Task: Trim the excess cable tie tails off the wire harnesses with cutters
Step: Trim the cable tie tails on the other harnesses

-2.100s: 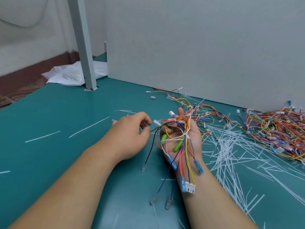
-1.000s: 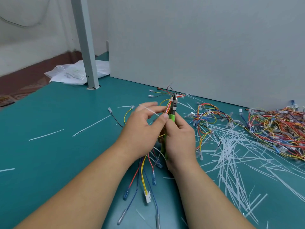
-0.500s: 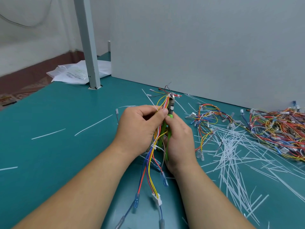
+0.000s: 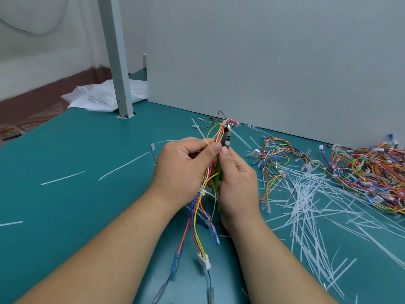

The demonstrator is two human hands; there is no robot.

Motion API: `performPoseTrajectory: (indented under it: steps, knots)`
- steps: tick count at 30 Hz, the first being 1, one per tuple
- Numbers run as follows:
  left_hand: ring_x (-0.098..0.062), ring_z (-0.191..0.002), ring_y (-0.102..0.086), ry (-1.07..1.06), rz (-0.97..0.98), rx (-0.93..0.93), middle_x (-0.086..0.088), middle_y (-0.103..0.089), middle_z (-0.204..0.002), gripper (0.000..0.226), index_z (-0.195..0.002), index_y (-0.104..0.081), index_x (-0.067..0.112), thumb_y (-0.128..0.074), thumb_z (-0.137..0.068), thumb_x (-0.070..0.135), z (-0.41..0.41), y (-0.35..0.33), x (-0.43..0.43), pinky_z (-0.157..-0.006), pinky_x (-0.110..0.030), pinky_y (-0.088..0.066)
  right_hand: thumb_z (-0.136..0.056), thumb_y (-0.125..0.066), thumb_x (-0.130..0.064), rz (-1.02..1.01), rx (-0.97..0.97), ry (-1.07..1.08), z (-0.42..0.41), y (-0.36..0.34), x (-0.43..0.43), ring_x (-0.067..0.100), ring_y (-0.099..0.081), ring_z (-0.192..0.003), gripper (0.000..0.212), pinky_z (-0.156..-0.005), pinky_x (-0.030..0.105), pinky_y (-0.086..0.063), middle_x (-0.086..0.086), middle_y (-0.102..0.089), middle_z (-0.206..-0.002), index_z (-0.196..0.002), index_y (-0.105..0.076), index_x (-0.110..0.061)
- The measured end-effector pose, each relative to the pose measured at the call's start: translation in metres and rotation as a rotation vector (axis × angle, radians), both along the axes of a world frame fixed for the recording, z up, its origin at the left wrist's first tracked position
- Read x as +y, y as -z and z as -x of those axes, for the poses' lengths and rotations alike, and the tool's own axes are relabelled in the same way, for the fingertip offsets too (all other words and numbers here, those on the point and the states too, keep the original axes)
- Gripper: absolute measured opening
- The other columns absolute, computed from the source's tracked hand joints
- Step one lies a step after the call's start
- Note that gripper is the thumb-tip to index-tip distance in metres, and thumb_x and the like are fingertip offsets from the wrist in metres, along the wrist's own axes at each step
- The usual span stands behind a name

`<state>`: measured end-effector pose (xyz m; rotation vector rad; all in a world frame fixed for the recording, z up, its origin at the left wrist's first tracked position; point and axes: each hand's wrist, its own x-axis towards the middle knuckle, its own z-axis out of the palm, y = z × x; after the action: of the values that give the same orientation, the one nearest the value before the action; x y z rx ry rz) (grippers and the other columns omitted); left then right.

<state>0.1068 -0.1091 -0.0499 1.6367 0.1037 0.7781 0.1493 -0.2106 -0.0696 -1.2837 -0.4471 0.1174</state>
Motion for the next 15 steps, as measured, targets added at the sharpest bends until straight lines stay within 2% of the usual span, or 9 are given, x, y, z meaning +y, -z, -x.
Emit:
performPoseTrajectory:
  steps: [2, 4, 6, 8, 11, 15]
  knots:
    - [-0.026, -0.070, -0.064, -0.005, -0.051, -0.001, -0.018, -0.067, -0.081, 0.022, -0.080, -0.078, 0.007, -0.070, -0.094, 0.022, 0.0007, -0.0002, 0.0006, -0.057, -0.027, -0.055, -0.100, -0.054, -0.034, 0.004, -0.034, 0.031, 0.0005, -0.0011, -0.0009, 0.014, -0.043, -0.060, 0.028, -0.052, 0.028, -0.041, -0.009, -0.056, -0.066, -0.082, -0.074, -0.030]
    - [-0.016, -0.070, -0.064, -0.017, -0.116, 0.005, -0.012, -0.068, -0.079, 0.021, -0.082, -0.079, 0.010, -0.070, -0.095, 0.023, 0.0021, -0.0014, 0.0011, -0.061, -0.016, -0.049, -0.099, -0.056, -0.036, 0.006, -0.043, 0.060, -0.0003, 0.0002, -0.0012, 0.021, -0.039, -0.061, 0.025, -0.052, 0.033, -0.037, -0.001, -0.053, -0.068, -0.089, -0.076, -0.025]
    - [-0.011, -0.073, -0.064, -0.023, -0.161, 0.014, -0.008, -0.068, -0.079, 0.020, -0.084, -0.080, 0.015, -0.069, -0.095, 0.026, 0.0030, -0.0020, 0.0012, -0.066, -0.016, -0.047, -0.097, -0.058, -0.038, 0.024, -0.040, 0.091, -0.0018, 0.0022, -0.0012, 0.025, -0.034, -0.065, 0.031, -0.057, 0.038, -0.033, 0.004, -0.051, -0.072, -0.105, -0.077, -0.014]
    - [-0.011, -0.074, -0.063, -0.024, -0.177, 0.020, -0.007, -0.067, -0.078, 0.019, -0.085, -0.081, 0.017, -0.069, -0.096, 0.026, 0.0035, -0.0022, 0.0010, -0.067, -0.017, -0.047, -0.096, -0.059, -0.039, 0.053, -0.048, 0.106, -0.0032, 0.0038, -0.0012, 0.022, -0.039, -0.068, 0.038, -0.062, 0.036, -0.036, -0.002, -0.056, -0.075, -0.113, -0.076, -0.010]
    - [-0.013, -0.074, -0.063, -0.023, -0.199, 0.018, -0.008, -0.067, -0.079, 0.018, -0.087, -0.081, 0.019, -0.068, -0.097, 0.026, 0.0044, -0.0031, 0.0015, -0.068, -0.022, -0.048, -0.097, -0.059, -0.039, 0.085, -0.068, 0.118, -0.0036, 0.0041, -0.0024, 0.013, -0.042, -0.067, 0.034, -0.065, 0.032, -0.040, -0.013, -0.060, -0.075, -0.114, -0.077, -0.015]
    - [-0.018, -0.075, -0.062, -0.025, -0.221, 0.025, -0.012, -0.065, -0.078, 0.019, -0.082, -0.079, 0.022, -0.068, -0.098, 0.025, 0.0043, -0.0040, 0.0014, -0.069, -0.029, -0.049, -0.096, -0.059, -0.041, 0.115, -0.071, 0.140, -0.0042, 0.0047, -0.0027, 0.006, -0.041, -0.062, 0.031, -0.063, 0.030, -0.040, -0.017, -0.058, -0.071, -0.111, -0.078, -0.021]
